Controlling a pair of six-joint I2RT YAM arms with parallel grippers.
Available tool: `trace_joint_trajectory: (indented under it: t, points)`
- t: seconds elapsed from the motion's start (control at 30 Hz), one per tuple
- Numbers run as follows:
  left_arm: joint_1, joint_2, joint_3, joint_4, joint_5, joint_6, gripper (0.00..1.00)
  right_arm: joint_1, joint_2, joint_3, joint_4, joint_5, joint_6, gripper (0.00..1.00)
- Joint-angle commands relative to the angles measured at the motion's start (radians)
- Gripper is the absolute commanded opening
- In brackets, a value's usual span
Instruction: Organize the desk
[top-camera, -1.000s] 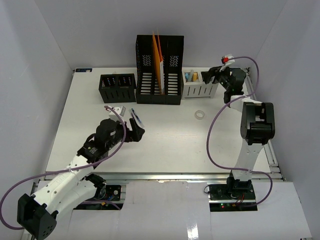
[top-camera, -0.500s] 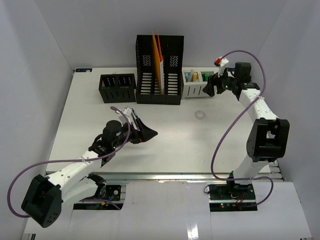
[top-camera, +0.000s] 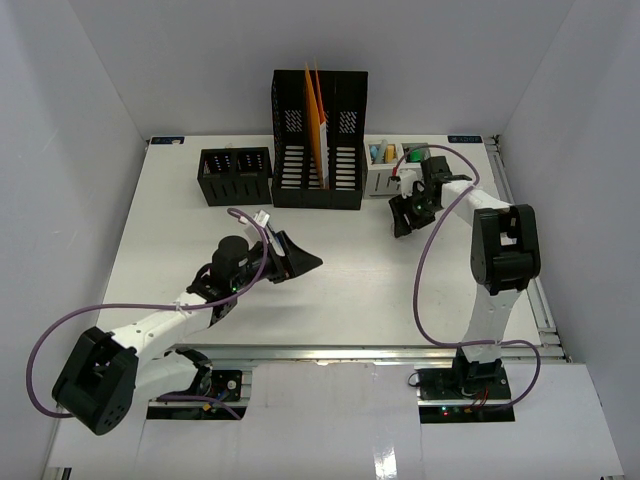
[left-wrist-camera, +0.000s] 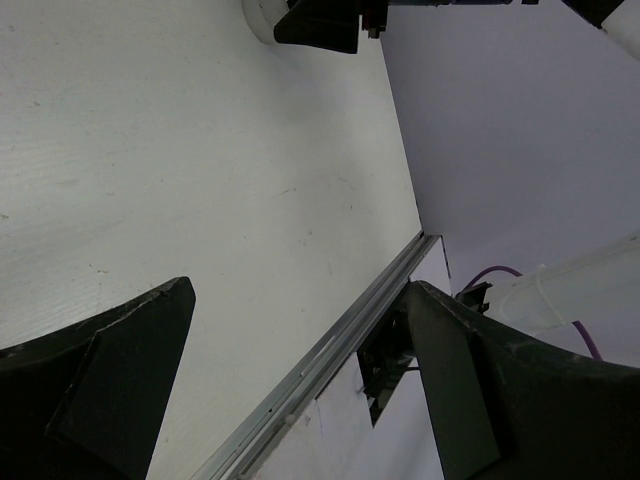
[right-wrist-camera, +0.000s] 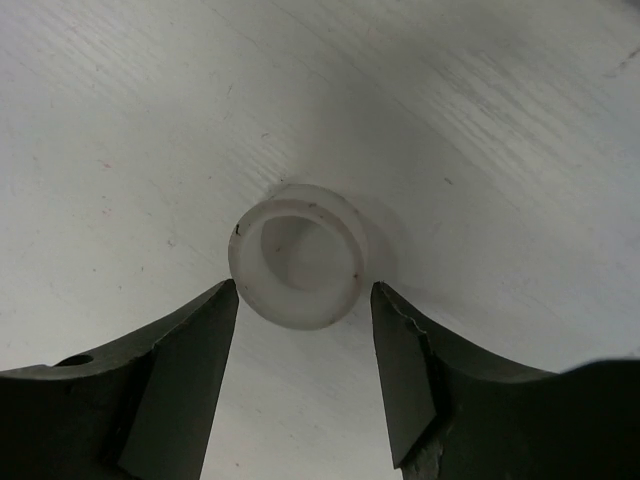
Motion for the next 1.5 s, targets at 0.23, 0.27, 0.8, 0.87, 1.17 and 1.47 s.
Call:
trace_joint_trajectory:
  t: [0.23,0.27,0.8,0.87,1.17,1.47]
  points:
    - [0.003,0.021,0.017,0.07,0.018,-0.018,0.98,0.023,0.058,0.067,0.03,0.089,0.034,0.54]
    - [0.004,0.022,0.017,0.072,0.02,-0.018,0.98,0.023,0.048,0.06,0.03,0.072,0.032,0.54]
    - [0.003,0.019,0.023,0.062,0.024,-0.01,0.98,0.003,-0.056,0.033,0.093,0.005,0.127,0.7]
    - [0.003,0.019,0.023,0.058,0.022,-0.007,0.98,0.003,-0.051,0.037,0.116,0.031,0.143,0.68]
    - [0.003,0.024,0.021,0.058,0.019,-0.001,0.98,0.003,0.006,0.049,0.142,0.097,0.126,0.52]
    - [0.001,0.06,0.035,0.095,0.026,-0.03,0.97,0.005,0.065,0.036,0.149,0.125,0.095,0.37]
